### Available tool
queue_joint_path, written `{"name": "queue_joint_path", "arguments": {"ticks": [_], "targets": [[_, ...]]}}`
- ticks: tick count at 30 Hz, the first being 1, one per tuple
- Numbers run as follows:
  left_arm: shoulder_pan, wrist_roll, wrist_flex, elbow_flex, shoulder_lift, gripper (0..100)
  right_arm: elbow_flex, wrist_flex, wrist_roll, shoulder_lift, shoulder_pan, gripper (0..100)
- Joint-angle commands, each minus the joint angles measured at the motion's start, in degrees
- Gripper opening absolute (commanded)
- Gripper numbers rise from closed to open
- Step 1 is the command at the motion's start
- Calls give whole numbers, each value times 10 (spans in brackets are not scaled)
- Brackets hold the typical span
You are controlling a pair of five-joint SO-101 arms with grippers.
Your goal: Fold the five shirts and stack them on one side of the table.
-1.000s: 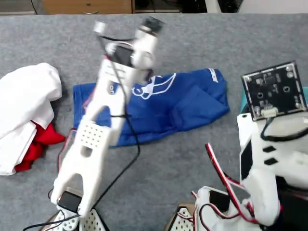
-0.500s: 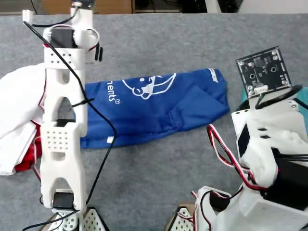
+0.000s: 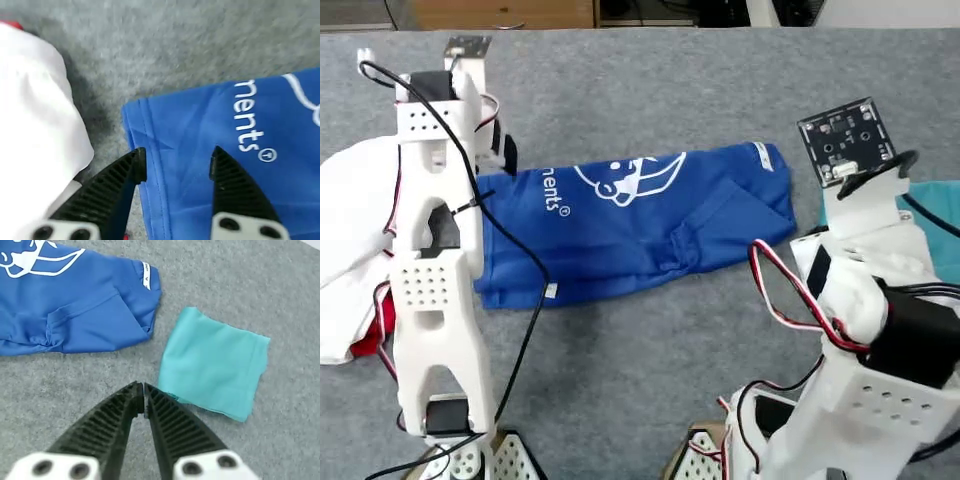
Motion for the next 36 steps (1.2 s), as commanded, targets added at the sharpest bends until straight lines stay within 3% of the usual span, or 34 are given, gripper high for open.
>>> {"name": "queue_joint_path", "arguments": {"ticks": [1, 12, 32, 36], "targets": [[-16, -1, 6, 4, 3, 225, 4, 7, -3, -5, -3, 27], [-47, 29, 6, 142, -2, 204, 6, 7, -3, -3, -3, 28], [-51, 60, 6, 140, 92, 198, -52, 8, -3, -4, -3, 29], [-44, 56, 6, 140, 97, 126, -60, 8, -3, -4, -3, 28]]}}
